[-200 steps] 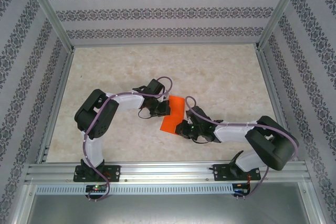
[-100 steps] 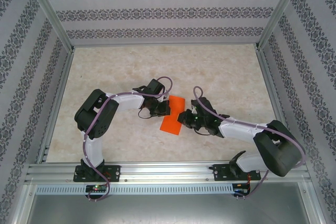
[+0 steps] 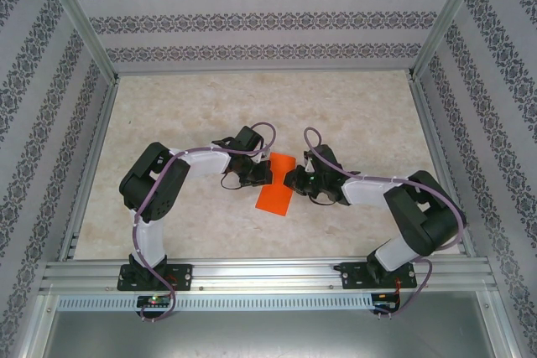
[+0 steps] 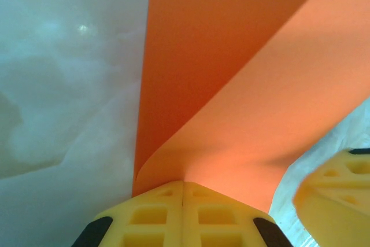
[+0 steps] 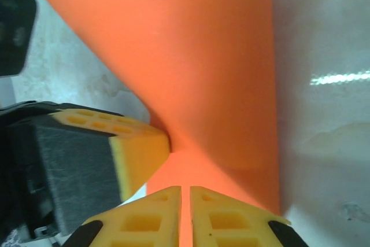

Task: Fold a paper plane with a square sheet of paper (pick it up from the middle)
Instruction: Fold the square sheet of paper in half at the center of the table.

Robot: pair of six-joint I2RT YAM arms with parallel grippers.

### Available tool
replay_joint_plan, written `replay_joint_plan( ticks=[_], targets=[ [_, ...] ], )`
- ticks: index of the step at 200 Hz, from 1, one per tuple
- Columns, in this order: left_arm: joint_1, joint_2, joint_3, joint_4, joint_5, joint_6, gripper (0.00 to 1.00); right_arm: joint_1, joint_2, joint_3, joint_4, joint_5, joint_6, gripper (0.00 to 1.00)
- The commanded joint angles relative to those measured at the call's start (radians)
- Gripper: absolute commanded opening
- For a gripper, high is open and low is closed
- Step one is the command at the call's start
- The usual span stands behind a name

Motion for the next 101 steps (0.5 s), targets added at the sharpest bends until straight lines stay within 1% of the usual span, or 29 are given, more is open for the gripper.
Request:
replay_joint_plan(
  ticks=[1,39,67,82,101],
  targets=[
    [-0.012,0.054,-0.014,-0.094,-0.046,0.025,0.03,-0.013,0.035,-0.005,0.028,0.016,-0.040,0.13],
    [-0.012,0.056,-0.019,-0.094,-0.045,0.028,0.03,-0.020,0.095,-0.030,0.065,0.006,-0.025,0.13],
    [-0.012,0.052,-0.026,-0.096,-0.052,0.030,0.03,-0.022,0.037,-0.016,0.062,-0.007,0.001,0.15],
    [-0.012,0.051,-0.029,-0.095,-0.052,0.030,0.03,-0.029,0.002,0.015,0.038,-0.019,-0.011,0.15],
    [-0.012,0.051,-0.032,-0.094,-0.052,0.030,0.03,-0.044,-0.001,0.050,0.026,-0.046,-0.029,0.15]
  ],
)
